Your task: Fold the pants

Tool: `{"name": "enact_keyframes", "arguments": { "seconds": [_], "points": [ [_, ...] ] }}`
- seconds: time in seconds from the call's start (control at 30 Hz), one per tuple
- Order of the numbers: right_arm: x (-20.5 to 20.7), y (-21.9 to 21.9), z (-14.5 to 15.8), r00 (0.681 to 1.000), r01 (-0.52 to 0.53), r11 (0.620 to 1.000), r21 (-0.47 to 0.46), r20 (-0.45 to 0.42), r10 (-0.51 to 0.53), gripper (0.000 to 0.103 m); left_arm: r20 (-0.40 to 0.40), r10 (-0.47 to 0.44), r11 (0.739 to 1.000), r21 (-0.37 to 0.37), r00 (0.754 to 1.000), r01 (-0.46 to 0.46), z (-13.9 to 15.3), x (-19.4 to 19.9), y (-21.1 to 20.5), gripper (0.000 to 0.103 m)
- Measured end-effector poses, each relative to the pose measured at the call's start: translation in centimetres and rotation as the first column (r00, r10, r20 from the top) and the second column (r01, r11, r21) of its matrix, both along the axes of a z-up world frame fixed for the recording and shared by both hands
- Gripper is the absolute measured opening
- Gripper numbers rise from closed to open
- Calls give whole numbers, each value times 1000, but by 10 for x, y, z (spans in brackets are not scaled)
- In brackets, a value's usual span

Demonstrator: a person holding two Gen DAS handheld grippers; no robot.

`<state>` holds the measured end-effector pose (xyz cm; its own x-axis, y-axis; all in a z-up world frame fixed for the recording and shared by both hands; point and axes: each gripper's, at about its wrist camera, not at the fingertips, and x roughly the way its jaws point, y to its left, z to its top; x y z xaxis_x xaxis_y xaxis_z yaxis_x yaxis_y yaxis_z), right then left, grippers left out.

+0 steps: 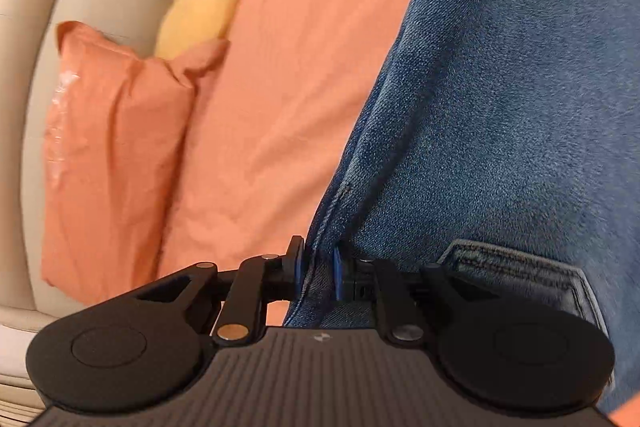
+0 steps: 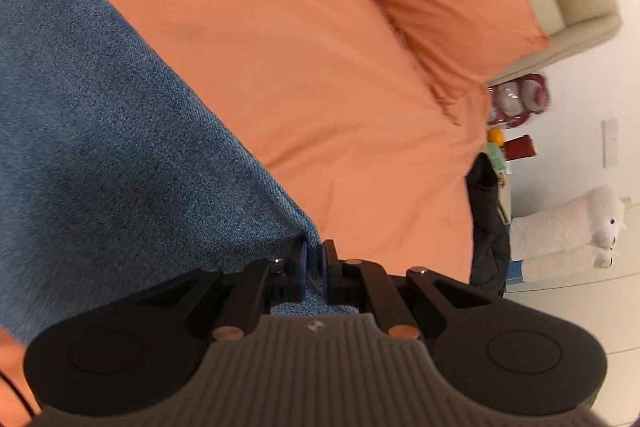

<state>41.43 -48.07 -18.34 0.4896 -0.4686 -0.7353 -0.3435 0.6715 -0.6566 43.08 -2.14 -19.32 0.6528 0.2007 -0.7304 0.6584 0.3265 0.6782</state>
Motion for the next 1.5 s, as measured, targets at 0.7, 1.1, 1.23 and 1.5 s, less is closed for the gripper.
{"name": "enact_keyframes", "arguments": {
  "seconds": [0.7,1.1,1.23,1.5],
  "points": [
    [36,-13,-45,985,118,993,-12,-126,-118,58,24,78,995,-71,997,-76,-4,32,-8,90],
    [-54,-154,32,756,560,615,555,-39,-654,53,43,357,919,-197,933,-342,51,-20,55,78],
    [-104,-190,15,621,626,414,661,-101,-777,53,20,448,878,-201,894,-435,47,-41,78,75],
    [-144,-205,-43,440,558,24,830,-271,-856,30,7,580,807,-142,815,-573,25,-53,92,64]
  ]
}}
